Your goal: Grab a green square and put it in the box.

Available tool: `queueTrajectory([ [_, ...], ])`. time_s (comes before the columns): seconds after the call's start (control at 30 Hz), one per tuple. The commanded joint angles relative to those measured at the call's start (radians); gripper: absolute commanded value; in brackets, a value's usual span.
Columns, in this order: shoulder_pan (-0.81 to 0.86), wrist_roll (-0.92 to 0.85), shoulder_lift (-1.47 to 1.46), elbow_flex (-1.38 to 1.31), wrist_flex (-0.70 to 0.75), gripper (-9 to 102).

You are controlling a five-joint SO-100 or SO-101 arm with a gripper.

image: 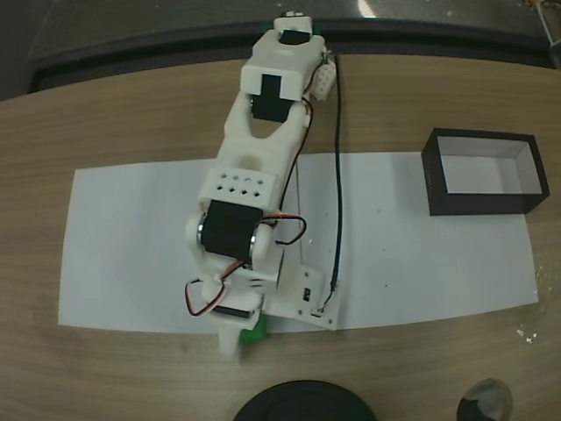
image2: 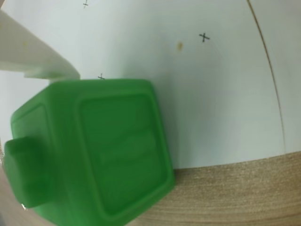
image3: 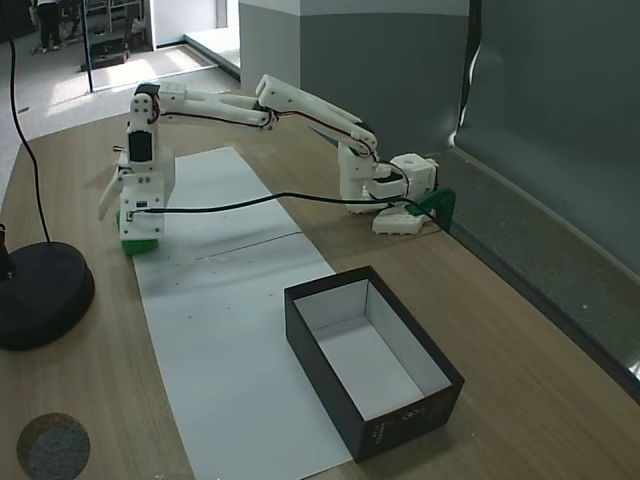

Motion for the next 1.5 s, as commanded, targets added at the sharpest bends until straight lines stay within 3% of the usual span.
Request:
queueTrajectory([
  [0.0, -0.006, -0.002, 0.023, -0.060, -0.005, 31],
  [0.17, -0.009, 0.000, 0.021, -0.060, -0.005, 12],
  [0.5, -0.112, 0.006, 0.242, -0.135, 0.054, 11],
  [0.67, -0.360, 0.006, 0.618, 0.071, 0.054, 11],
  [0.93, -1.008, -0.095, 1.167, 0.609, 0.034, 12],
  [1.1, -1.201, -0.126, 1.233, 0.857, -0.060, 12],
  [1.47, -1.250, -0.127, 1.233, 1.206, -0.390, 12],
])
